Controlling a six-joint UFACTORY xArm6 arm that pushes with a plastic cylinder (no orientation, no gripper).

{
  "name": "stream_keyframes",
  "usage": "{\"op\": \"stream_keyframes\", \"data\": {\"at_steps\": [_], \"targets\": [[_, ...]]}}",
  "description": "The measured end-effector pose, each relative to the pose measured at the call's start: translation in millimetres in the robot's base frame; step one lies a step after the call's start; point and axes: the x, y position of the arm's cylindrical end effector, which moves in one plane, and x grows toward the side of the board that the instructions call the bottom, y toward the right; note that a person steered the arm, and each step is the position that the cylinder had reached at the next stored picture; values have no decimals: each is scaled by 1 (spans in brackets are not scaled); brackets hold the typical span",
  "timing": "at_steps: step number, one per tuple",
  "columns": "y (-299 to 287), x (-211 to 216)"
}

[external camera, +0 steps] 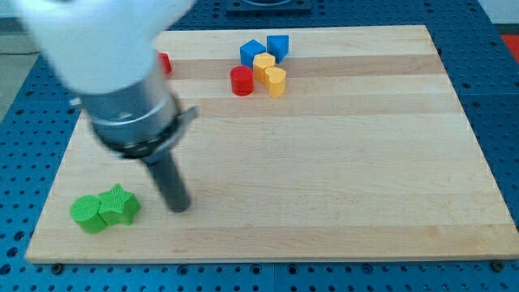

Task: Push the blue triangle to the top left corner of the board

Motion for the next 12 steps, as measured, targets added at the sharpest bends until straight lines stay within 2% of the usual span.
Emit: {"op": "stream_keyframes", "data": {"at_steps": [2,3,4,6,8,9,10,12], "targets": [[146,-89],[190,-151],[207,-200],[197,-276],[147,-315],[129,-318],[134,-318],[126,-285]]}}
